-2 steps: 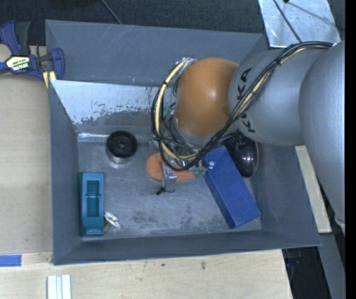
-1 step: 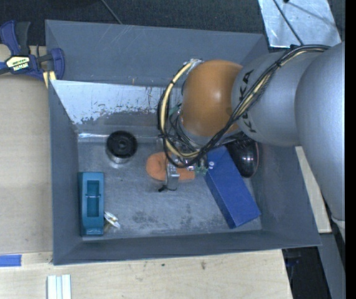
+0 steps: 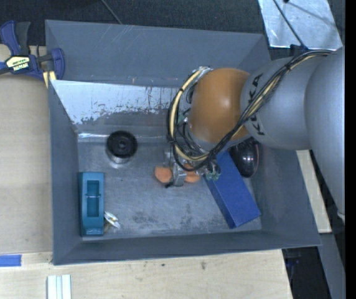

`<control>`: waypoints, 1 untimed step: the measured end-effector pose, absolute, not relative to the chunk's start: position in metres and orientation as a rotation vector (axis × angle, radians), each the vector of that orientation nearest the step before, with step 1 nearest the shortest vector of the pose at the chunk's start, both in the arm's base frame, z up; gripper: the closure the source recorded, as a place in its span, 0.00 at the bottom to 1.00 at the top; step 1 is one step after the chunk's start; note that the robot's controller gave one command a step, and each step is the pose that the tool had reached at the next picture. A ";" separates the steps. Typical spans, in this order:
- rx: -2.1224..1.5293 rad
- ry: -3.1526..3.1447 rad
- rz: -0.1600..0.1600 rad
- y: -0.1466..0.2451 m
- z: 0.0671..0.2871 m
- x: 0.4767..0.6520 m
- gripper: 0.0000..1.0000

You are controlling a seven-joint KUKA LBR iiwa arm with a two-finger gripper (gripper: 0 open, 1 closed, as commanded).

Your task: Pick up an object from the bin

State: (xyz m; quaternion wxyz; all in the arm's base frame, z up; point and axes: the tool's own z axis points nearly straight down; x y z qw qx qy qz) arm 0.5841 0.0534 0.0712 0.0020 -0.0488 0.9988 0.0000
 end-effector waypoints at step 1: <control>-0.153 3.134 0.000 0.053 0.071 0.584 1.00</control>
Offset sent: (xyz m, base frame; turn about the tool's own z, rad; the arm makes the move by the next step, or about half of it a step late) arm 0.0170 -0.0058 0.1535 0.0422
